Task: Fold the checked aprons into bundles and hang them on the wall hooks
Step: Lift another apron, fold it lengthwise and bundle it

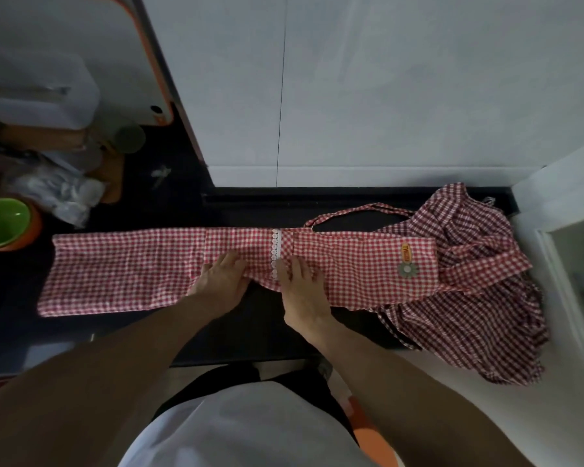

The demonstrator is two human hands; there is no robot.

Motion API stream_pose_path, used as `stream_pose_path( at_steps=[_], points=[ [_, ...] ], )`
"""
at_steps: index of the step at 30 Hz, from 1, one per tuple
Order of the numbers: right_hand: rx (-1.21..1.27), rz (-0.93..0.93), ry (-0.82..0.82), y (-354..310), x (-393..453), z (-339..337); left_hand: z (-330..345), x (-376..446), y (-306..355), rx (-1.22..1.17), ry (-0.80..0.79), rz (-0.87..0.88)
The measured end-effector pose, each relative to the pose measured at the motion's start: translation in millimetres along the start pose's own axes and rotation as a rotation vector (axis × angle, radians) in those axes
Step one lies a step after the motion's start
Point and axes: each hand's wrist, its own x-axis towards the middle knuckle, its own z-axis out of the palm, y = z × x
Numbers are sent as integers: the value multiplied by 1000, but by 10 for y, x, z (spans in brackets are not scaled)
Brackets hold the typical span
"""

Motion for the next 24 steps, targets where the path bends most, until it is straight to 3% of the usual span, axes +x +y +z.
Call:
stream_pose_path(
  at_steps=[4,8,10,13,15,20,24],
  points=[
    [41,84,61,-87,45,-78,24,-27,-8,-95,83,-76],
    [207,79,172,9,75,-144,-8,-76,-20,98,-46,-41],
    [362,124,196,103,79,-217,6,-88,-58,107,24,-57],
    [536,212,181,281,84,-307,-11,-67,-133,-27,143,-275],
    [502,184,162,419,23,-331,-81,-68,-185,-28,145,-378],
    [162,-6,77,576,-216,-163,-145,-124,-358,-62,116,-414],
    [34,-17,71,545,-229,-102,-78,-275,-460,-26,86,-436]
  ],
)
